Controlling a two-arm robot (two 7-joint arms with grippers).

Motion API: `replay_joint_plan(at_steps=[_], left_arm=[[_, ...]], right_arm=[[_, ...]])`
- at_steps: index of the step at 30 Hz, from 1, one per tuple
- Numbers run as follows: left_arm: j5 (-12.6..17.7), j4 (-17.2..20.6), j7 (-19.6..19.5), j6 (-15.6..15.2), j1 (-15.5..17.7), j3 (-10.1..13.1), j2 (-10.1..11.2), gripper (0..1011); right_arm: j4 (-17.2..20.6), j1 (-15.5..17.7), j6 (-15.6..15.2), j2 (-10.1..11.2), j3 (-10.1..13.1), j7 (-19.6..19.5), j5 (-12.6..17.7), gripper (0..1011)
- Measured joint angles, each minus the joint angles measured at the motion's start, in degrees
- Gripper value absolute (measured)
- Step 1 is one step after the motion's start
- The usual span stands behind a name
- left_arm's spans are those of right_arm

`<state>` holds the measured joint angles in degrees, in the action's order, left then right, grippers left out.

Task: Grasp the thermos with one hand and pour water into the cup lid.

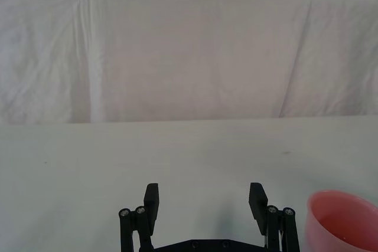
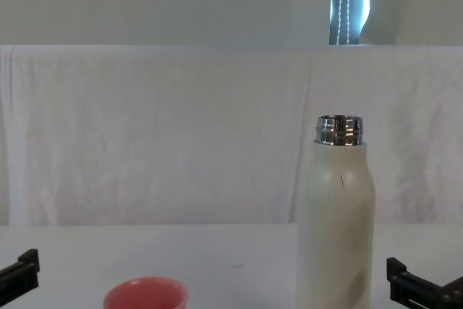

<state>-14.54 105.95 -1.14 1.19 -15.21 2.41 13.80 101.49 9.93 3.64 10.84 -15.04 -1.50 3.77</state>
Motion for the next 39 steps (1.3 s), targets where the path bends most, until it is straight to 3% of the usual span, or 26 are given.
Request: replay_joint_plan(at_steps=[39], left_arm=[[0.0, 0.0, 0.0, 0.0, 0.0, 0.0, 0.0, 1001]], right_arm=[[0.0, 0.0, 0.0, 0.0, 0.0, 0.0, 0.0, 1000]])
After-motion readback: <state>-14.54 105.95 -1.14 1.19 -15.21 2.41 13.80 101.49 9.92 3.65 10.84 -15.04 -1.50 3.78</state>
